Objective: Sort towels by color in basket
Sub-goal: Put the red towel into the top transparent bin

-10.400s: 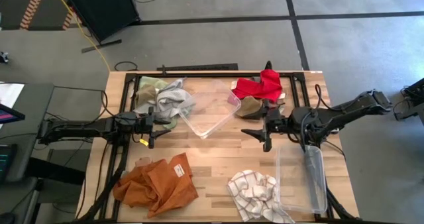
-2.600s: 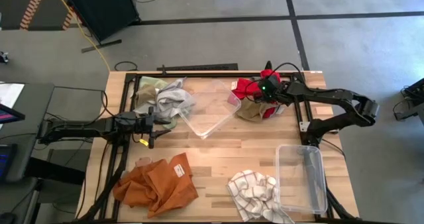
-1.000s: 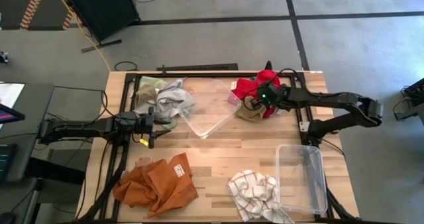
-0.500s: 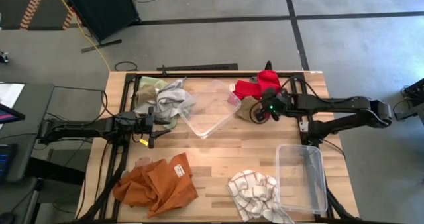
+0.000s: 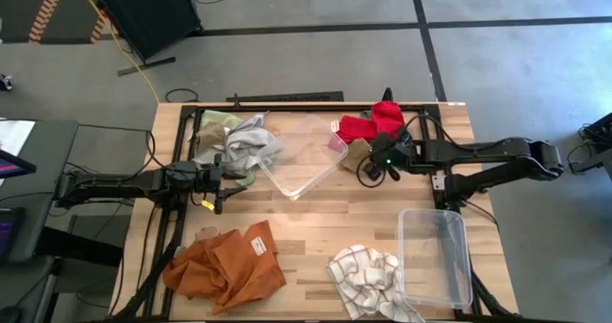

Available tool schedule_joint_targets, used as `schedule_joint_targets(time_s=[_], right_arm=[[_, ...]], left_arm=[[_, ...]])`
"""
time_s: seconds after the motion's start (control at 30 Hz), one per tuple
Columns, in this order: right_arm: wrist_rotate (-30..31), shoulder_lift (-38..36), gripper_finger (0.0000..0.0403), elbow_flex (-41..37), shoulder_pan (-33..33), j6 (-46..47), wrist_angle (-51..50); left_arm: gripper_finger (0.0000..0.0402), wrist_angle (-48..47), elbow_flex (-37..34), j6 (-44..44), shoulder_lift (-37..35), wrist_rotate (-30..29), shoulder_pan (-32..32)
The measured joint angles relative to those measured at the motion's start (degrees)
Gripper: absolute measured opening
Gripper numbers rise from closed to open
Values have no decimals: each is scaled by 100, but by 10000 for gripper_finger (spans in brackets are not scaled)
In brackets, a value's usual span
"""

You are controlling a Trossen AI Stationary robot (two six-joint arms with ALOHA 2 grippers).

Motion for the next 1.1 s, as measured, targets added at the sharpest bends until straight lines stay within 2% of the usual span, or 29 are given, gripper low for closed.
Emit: schedule_joint_targets(time_s=[0.13, 0.27, 0.53, 0.77, 1.1], right_arm=[[40, 320, 256, 0, -172, 1, 3], [64, 608, 283, 0, -433, 5, 4], [456, 712, 285, 0, -791, 172, 3], [468, 734, 285, 0, -963, 172, 135], [450, 1393, 285, 0, -1193, 168, 462]], left_arm=[[160, -1, -1, 0, 2, -1, -1], [160, 0, 0, 0, 2, 1, 1], [160, 0, 1, 0, 2, 0, 0], [160, 1, 1, 0, 2, 1, 1], [160, -1, -1, 0, 1, 0, 1]])
